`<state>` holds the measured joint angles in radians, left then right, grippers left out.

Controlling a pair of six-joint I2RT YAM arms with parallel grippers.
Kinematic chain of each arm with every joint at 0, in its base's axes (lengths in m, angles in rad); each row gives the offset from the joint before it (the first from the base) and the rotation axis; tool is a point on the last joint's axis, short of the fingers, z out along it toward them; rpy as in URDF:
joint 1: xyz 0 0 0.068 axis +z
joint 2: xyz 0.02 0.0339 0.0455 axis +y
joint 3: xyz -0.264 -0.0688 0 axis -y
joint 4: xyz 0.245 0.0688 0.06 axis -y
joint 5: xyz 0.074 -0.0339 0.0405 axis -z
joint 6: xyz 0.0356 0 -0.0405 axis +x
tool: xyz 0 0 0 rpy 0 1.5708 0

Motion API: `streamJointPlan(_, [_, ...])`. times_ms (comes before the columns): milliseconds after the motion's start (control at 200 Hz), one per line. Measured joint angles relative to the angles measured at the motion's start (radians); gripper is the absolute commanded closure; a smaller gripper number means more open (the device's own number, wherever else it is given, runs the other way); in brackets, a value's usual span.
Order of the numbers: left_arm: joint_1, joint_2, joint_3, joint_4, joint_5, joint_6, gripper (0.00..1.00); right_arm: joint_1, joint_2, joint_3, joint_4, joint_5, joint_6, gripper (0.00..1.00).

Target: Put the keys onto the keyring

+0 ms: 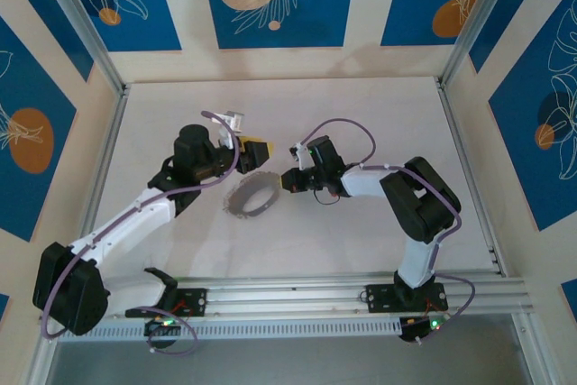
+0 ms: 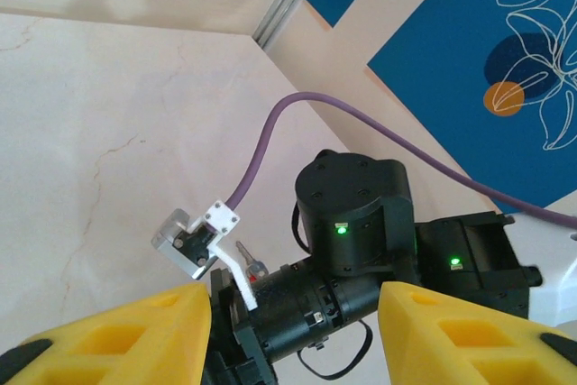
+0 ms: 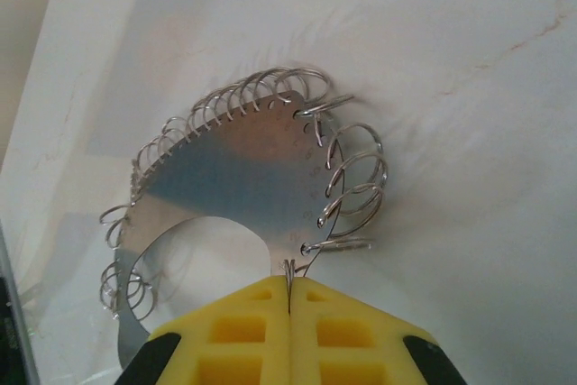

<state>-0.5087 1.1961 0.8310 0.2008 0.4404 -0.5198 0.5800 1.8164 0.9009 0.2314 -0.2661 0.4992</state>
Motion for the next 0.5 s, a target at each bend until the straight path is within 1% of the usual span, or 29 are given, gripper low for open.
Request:
streamJointPlan(135, [0.0,0.017,0.0,0.0,0.0,-0.004,0.47,-0.019,-0.042,0.004,0.001,-0.071,-0.003,1.0])
streamJointPlan(240, [0.0,0.019,0.0,0.0,-0.001,-0.004,0.47,-0.043,-0.085,0.039,0.002,-0.14,-0.003,1.0])
streamJointPlan(500, [0.007,0.019,0.0,0.001,0.0,-0.005,0.52,-0.1,-0.196,0.125,0.056,-0.315,0.018,1.0])
